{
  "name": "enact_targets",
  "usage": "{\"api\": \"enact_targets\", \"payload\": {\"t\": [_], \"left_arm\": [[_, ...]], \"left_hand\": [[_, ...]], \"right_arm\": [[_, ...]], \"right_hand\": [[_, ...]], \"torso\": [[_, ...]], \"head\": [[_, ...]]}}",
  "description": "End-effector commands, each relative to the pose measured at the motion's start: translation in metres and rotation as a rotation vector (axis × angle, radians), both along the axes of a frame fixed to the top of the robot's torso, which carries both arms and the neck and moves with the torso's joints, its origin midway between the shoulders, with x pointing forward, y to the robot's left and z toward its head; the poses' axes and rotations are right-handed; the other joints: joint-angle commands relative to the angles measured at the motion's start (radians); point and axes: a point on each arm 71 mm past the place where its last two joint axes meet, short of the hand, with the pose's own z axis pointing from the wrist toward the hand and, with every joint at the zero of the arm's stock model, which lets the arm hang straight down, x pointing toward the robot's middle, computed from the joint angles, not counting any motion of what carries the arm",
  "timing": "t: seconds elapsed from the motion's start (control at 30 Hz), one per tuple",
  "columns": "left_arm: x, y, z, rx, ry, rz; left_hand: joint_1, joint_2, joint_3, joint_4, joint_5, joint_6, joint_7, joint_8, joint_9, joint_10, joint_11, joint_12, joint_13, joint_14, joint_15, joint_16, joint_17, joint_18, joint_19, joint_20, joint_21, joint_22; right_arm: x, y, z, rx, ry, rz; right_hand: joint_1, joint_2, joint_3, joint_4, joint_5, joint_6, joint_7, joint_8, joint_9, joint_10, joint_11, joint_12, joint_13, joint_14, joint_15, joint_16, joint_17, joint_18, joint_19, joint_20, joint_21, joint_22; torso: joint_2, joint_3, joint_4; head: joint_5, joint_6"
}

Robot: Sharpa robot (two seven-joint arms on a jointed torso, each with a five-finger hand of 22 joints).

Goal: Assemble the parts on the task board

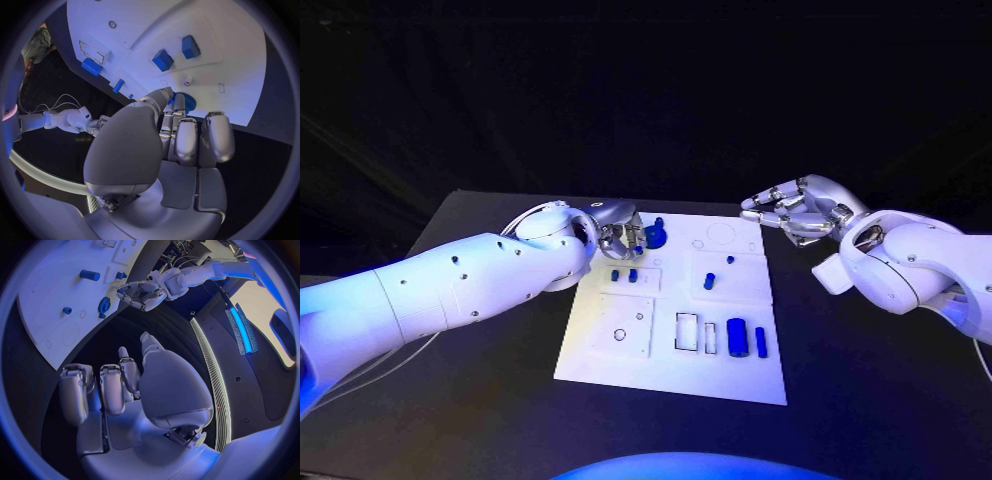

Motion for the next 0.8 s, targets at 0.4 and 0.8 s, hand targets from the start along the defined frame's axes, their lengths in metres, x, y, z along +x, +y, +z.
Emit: {"api": "enact_targets", "payload": {"t": [0.4, 0.8], "left_arm": [[0.002, 0.016, -0.004, -0.007, 0.070, 0.038], [0.005, 0.016, -0.008, -0.003, 0.079, 0.044]], "left_hand": [[-0.011, -0.002, -0.008, 0.001, -0.005, 0.007, -0.003, -0.008, -0.003, 0.012, 0.000, -0.011, -0.001, 0.000, 0.001, -0.001, -0.008, -0.010, -0.003, 0.002, -0.004, -0.001], [-0.012, -0.002, -0.008, 0.001, -0.005, 0.008, -0.003, -0.009, -0.003, 0.013, 0.000, -0.011, -0.001, 0.000, 0.001, -0.002, -0.010, -0.010, -0.003, 0.002, -0.004, -0.001]], "right_arm": [[-0.001, 0.000, 0.000, -0.003, -0.004, 0.012], [-0.001, 0.000, 0.000, -0.003, -0.005, 0.013]], "right_hand": [[0.007, 0.016, 0.004, -0.010, 0.007, 0.007, -0.001, -0.005, -0.001, 0.008, -0.002, 0.005, 0.029, 0.065, -0.007, -0.003, 0.099, 0.014, 0.049, -0.005, 0.000, 0.185], [0.007, 0.016, 0.004, -0.010, 0.007, 0.007, -0.001, -0.005, -0.001, 0.008, -0.002, 0.005, 0.029, 0.065, -0.007, -0.003, 0.099, 0.014, 0.049, -0.005, 0.000, 0.185]], "torso": [[0.001, -0.0006, -0.0007], [0.001, -0.0005, -0.0003]], "head": [[0.000, -0.008], [-0.003, -0.008]]}}
